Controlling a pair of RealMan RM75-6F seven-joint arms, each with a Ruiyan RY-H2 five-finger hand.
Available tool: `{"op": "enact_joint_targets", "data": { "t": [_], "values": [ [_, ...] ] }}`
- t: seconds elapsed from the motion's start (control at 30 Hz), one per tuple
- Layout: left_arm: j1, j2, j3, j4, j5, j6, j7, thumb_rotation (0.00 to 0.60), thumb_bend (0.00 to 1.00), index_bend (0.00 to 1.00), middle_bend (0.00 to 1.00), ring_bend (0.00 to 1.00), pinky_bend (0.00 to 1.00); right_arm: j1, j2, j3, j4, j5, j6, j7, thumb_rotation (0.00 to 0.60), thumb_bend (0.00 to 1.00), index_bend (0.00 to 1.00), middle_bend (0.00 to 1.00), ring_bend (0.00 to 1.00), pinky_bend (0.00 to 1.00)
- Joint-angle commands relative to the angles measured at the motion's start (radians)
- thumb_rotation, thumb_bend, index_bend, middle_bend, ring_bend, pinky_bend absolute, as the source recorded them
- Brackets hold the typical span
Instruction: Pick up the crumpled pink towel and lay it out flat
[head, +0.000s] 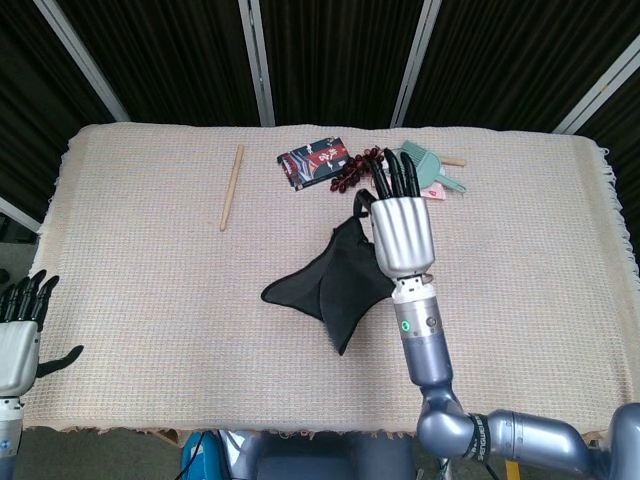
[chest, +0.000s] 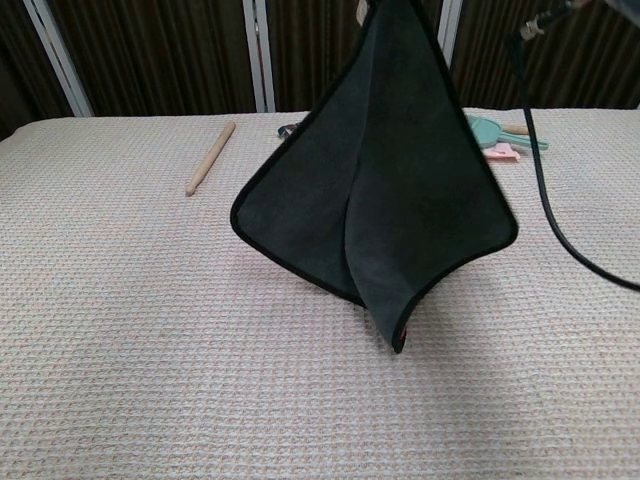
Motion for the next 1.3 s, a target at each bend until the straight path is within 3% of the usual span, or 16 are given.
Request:
{"op": "enact_joint_targets", "data": {
  "t": [0.03, 0.4, 0.7, 1.0, 1.17, 1.3],
  "values": [
    [-0.025, -0.018, -0.019, -0.002, -0.028, -0.030, 0.015, 0.600, 0.00, 0.00, 0.00, 0.00, 0.00, 0.071, 0.013, 0.060, 0.026, 0.080, -0.012, -0.046, 0.600, 0.56, 0.60, 0.17, 0.02, 0.00],
    [-0.156, -0.119, -0.099, -0.002, -0.121, -0.157, 0.085, 0.600, 0.00, 0.00, 0.00, 0.00, 0.00, 0.258, 0.008, 0.130, 0.223, 0.221, -0.051, -0.070, 0.600, 0.56, 0.60, 0.18, 0.02, 0.00],
    [-0.298, -0.261, -0.207, 0.037, -0.188, -0.219, 0.129, 0.600, 0.04, 0.03, 0.00, 0.00, 0.00, 0.379, -0.016, 0.123, 0.377, 0.266, -0.077, -0.026, 0.600, 0.56, 0.60, 0.17, 0.02, 0.00],
    [-0.475, -0.344, -0.391, 0.129, -0.297, -0.297, 0.089, 0.600, 0.15, 0.16, 0.03, 0.00, 0.00, 0.404, -0.001, 0.083, 0.393, 0.281, -0.054, 0.008, 0.600, 0.56, 0.60, 0.17, 0.02, 0.00],
    [-0.560, -0.378, -0.448, 0.200, -0.379, -0.355, 0.092, 0.600, 0.24, 0.24, 0.07, 0.00, 0.00, 0.402, 0.016, 0.065, 0.372, 0.291, -0.034, 0.018, 0.600, 0.56, 0.60, 0.18, 0.02, 0.00],
    [-0.615, -0.422, -0.479, 0.245, -0.488, -0.400, 0.087, 0.600, 0.24, 0.32, 0.09, 0.00, 0.00, 0.398, 0.033, 0.051, 0.346, 0.303, -0.016, 0.021, 0.600, 0.56, 0.60, 0.18, 0.02, 0.00]
  ]
}}
